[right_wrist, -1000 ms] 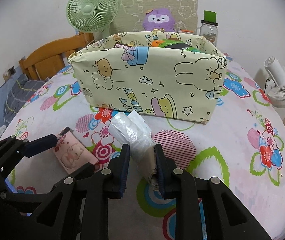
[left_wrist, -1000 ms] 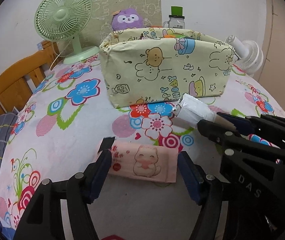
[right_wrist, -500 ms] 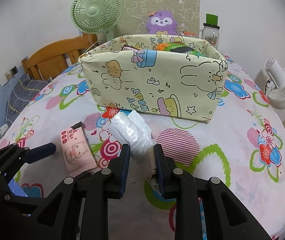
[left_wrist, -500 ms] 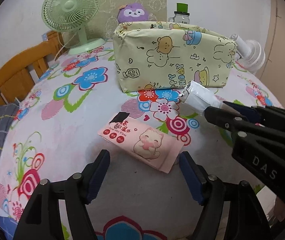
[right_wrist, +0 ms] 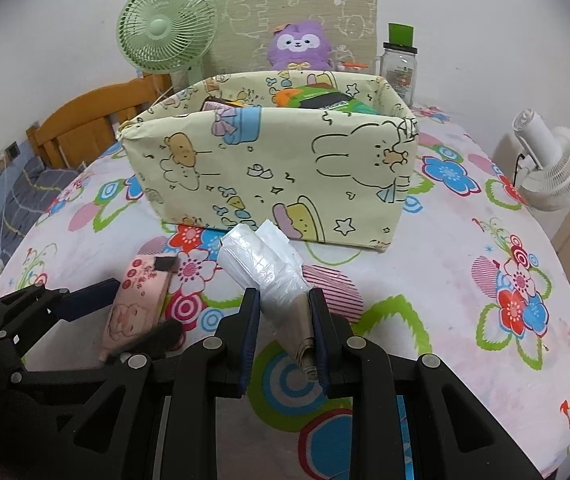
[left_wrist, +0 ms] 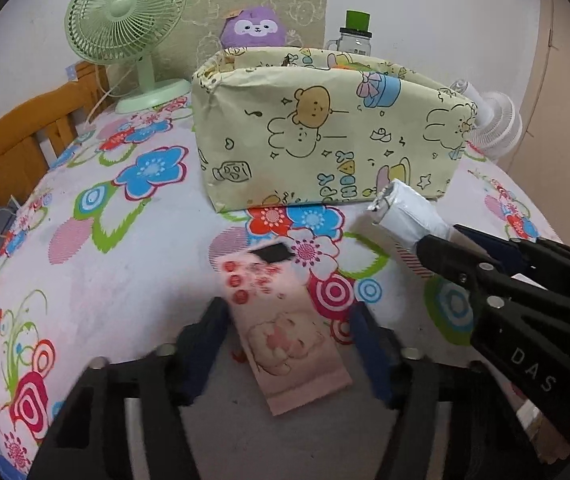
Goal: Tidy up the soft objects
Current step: 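Grasp the white roll with the right gripper while the left gripper grasps the pink wipes pack, then lift the pink wipes pack with the left gripper while the right gripper carries the white roll over the box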
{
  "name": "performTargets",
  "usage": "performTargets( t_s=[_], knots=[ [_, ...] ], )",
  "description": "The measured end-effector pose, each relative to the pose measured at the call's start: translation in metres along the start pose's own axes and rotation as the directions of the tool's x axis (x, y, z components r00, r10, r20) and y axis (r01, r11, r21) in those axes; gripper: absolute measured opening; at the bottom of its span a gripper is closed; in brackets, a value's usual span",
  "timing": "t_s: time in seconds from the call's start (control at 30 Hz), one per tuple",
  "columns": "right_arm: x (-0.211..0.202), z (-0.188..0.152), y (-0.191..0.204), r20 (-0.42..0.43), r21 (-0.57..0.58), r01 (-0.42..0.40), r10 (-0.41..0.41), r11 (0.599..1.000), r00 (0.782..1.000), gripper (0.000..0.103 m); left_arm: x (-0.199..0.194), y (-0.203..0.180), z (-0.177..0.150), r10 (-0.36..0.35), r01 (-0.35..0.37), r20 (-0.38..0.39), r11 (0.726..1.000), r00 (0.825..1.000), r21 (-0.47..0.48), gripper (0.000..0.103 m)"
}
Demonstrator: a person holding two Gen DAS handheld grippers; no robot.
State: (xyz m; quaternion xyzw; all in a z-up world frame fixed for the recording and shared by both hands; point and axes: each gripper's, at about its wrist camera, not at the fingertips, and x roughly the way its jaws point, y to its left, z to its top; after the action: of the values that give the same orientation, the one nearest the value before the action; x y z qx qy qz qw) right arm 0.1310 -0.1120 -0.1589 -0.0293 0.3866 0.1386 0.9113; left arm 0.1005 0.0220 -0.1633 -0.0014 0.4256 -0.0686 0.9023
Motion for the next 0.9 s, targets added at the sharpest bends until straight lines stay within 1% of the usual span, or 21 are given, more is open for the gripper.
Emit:
performTargets(
  t_s=[0.03,0.07,0.1,0.17,0.33,0.47,0.9],
  knots=[
    [0.001,0.0,0.0,-0.001,0.002,-0.001,0.001,1.0,1.0,0.027,0.0,-0.001,0.001,0.01,-0.01,0.003,1.0,1.0,0.004,0.043],
    [0.001,0.0,-0.001,-0.002,0.004,-0.001,0.001,1.0,1.0,0.027,0.001,-0.002,0.001,0.022,-0.022,0.005,1.0,1.0,0.007,0.04],
    [0.002,0.0,-0.001,-0.003,0.006,-0.002,0.002,1.0,1.0,0.027,0.0,-0.001,0.002,0.028,-0.028,0.007,1.0,1.0,0.01,0.04],
    [0.003,0.0,0.0,-0.006,0.009,-0.006,0.006,1.0,1.0,0.027,0.0,-0.001,0.004,0.002,-0.002,-0.001,1.0,1.0,0.008,0.039],
    [-0.001,-0.001,-0.001,0.004,0.016,-0.009,0.009,1.0,1.0,0.027,0.0,-0.008,0.005,0.019,-0.019,0.004,1.0,1.0,0.022,0.038],
    [-0.01,0.001,-0.005,0.027,0.027,-0.002,0.001,1.0,1.0,0.027,-0.007,-0.018,0.006,0.025,-0.027,0.029,0.999,0.999,0.038,0.038],
    [-0.048,0.008,-0.015,0.117,0.036,0.044,-0.048,0.998,0.992,0.027,-0.033,-0.037,0.018,0.008,-0.014,0.094,0.998,0.996,0.066,0.038]
  ],
)
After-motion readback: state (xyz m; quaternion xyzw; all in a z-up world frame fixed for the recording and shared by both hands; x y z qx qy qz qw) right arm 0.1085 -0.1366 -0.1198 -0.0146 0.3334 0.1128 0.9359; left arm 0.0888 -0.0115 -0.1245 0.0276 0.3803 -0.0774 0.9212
